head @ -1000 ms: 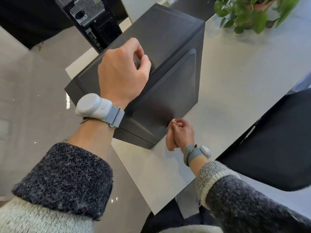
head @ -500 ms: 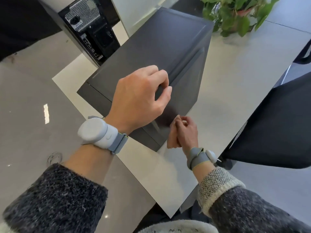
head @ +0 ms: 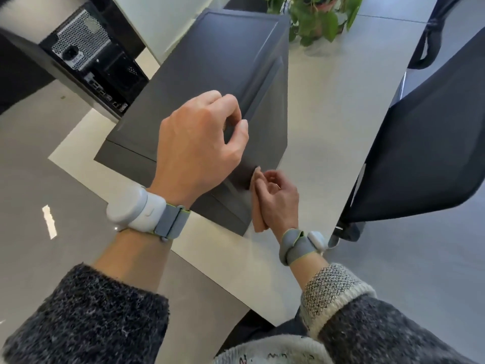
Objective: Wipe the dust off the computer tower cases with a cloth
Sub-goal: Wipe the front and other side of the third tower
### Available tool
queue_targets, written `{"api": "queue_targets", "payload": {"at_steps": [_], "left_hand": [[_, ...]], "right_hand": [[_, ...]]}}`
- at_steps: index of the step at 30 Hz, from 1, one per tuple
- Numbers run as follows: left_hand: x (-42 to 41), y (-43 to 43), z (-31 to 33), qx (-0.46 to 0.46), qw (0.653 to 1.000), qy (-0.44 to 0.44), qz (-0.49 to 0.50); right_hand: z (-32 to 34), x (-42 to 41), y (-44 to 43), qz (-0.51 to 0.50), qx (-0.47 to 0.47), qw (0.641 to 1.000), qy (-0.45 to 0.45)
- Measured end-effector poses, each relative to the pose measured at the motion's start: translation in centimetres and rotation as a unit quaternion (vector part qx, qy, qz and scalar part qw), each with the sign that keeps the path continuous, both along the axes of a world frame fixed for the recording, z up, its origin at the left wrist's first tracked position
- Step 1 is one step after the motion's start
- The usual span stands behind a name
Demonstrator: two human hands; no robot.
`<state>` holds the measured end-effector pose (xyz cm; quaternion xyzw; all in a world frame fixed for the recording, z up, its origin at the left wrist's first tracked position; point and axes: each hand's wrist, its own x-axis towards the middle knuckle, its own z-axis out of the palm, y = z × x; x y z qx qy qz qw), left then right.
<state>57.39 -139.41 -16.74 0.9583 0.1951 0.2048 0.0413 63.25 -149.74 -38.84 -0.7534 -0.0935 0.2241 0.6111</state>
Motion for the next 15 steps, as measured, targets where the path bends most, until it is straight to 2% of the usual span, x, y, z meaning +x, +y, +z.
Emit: {"api": "queue_targets", "payload": {"at_steps": [2, 6, 8, 12, 15], "left_hand": [[0.0, 0.0, 0.1, -0.009, 1.000, 0.001, -0.004], [0.0, -0.2, 0.3, 0.004, 1.000, 0.002, 0.002], [-0.1, -0.2, 0.2, 0.016, 1.000, 0.006, 0.001], [-0.2, -1.1, 0.4, 0.048, 0.998, 0.021, -0.044], [-0.2, -1.0, 0.5, 0.069, 0.995, 0.039, -0.064]], "right_hand": [[-1.0, -0.6, 0.4, -0.008, -0.016, 1.000, 0.018], [-2.5, 0.3, -0.1, 0.057, -0.104, 0.989, 0.086], [-1.3, -0.1, -0.5, 0.053, -0.060, 0.993, 0.089], [0.0, -3.0, -1.2, 0.038, 0.052, 0.997, 0.037], [-2.0, -3.6, -1.1, 0.043, -0.025, 0.996, 0.071]]}}
